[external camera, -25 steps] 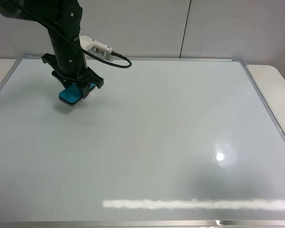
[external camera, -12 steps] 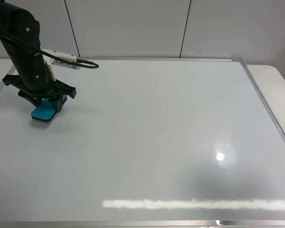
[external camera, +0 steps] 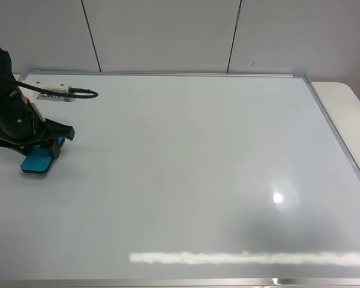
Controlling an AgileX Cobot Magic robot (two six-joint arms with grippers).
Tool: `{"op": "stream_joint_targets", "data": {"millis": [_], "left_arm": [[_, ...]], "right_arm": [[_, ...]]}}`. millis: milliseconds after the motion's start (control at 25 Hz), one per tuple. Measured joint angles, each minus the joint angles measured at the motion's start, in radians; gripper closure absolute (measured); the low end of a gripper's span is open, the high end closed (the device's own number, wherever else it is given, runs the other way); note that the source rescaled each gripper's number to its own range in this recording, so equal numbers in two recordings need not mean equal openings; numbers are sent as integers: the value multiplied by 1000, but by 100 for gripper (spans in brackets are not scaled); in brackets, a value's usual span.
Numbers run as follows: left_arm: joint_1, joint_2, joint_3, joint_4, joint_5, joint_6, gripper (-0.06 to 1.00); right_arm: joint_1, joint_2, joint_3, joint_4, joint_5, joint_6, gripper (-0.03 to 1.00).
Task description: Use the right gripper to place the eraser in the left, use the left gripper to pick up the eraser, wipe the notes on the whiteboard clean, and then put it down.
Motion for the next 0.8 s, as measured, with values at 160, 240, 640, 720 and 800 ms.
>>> {"op": "stream_joint_targets", "data": {"millis": [160,240,640,720,800], "left_arm": [[0,-16,10,-3,-18,-3,94],[1,-16,10,-3,-25,-3,94],[1,-19,63,-9,-117,-4,31],[1,-19,66,-11,-117,-4,6],[1,-19,67,-12,-114,-4,-1]], "right_arm": [[0,0,0,0,0,0,-3],[0,0,0,0,0,0,-3],[0,0,0,0,0,0,-3],[0,0,0,0,0,0,-3],[0,0,0,0,0,0,-3]]}}
